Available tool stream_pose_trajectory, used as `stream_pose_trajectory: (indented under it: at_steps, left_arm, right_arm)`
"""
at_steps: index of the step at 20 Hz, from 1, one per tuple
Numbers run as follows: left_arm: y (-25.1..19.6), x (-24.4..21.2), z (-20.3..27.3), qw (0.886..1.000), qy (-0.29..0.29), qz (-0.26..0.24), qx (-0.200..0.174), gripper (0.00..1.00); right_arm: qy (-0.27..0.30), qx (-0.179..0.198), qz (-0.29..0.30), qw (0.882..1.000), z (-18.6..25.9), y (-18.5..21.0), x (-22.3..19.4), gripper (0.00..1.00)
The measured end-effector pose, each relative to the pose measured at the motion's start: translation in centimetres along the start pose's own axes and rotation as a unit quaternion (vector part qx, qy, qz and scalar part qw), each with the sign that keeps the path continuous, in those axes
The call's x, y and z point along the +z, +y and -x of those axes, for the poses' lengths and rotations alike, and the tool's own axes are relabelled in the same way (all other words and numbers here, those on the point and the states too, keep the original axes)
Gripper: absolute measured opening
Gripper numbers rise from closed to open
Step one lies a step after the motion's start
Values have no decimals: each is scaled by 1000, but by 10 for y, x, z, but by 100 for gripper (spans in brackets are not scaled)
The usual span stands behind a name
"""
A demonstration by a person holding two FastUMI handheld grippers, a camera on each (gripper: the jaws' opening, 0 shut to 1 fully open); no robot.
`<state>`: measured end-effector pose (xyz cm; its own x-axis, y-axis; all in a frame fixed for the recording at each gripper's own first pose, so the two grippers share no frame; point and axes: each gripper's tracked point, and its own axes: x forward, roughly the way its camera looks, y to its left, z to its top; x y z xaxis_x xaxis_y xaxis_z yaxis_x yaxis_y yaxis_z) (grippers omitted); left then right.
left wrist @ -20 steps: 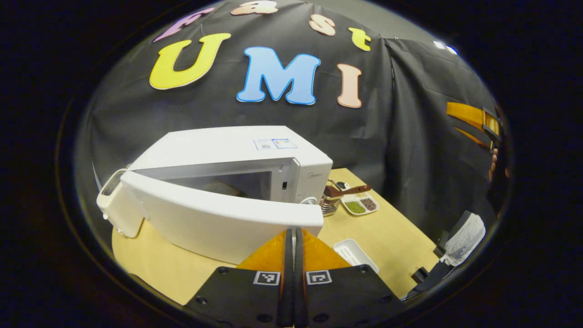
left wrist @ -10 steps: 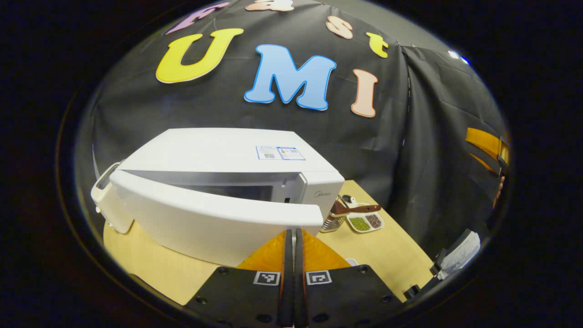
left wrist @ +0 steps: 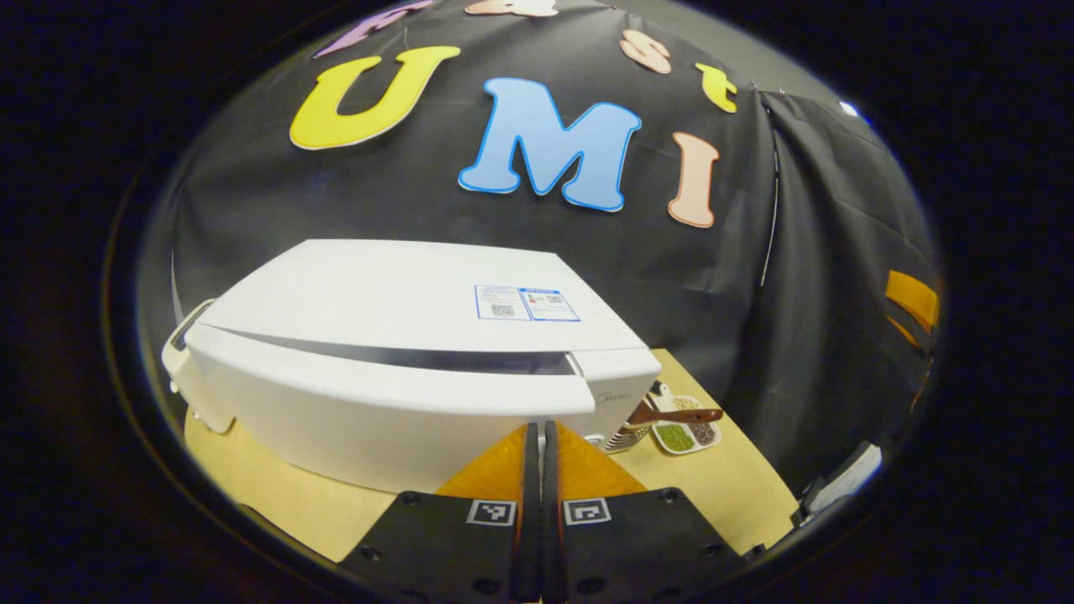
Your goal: Open the microwave oven with the left hand, put the food in, and close the microwave oven.
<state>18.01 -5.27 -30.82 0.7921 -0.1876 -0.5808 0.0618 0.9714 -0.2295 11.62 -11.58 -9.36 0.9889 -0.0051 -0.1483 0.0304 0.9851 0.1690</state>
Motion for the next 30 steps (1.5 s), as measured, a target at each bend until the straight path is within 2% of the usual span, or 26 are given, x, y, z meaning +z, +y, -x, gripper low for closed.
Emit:
stream_pose_trajectory:
  at_steps: [1, 3, 4, 7, 14, 15, 16, 17, 21, 25, 28, 30]
  left_arm:
    - [6, 0, -5, 1000, 3, 3, 12, 5]
    - [3, -1, -8, 999, 15, 32, -2, 7]
    - [1, -3, -7, 999, 15, 33, -7, 9]
    - [3, -1, -9, 1000, 12, 12, -10, 7]
    - [3, 2, -11, 1000, 9, 12, -11, 7]
    - [8, 5, -13, 1000, 5, 8, -3, 7]
    - [10, 12, -14, 1000, 3, 11, -7, 7]
    - [4, 0, -18, 999, 17, 29, -14, 7]
    - [7, 5, -19, 1000, 8, -23, -8, 7]
    - [10, 51, 16, 999, -45, -21, -3, 7]
    - [15, 100, 75, 994, -104, -28, 5, 7]
    - [22, 135, 125, 987, -152, -47, 19, 7]
  right_arm:
    - [1, -1, -1, 1000, -2, -2, -1, 91]
    - [0, -6, 1, 1000, -4, -5, 0, 91]
    - [-1, -9, 3, 1000, -3, -7, 0, 91]
    - [-2, -12, 2, 1000, -4, -8, 0, 91]
    - [-3, -7, 16, 1000, -1, 0, 2, 91]
    - [-3, -8, 17, 1000, 0, -1, 3, 91]
    - [-1, -8, 16, 1000, 0, -1, 2, 91]
    - [0, -8, 16, 1000, 1, 0, 3, 91]
    - [1, -8, 13, 1000, 4, 6, 4, 91]
    - [-11, -4, 17, 1000, 11, 22, 15, 91]
    - [-24, 9, 17, 1000, 16, 50, 30, 90]
    - [-29, 21, 19, 999, 22, 73, 41, 90]
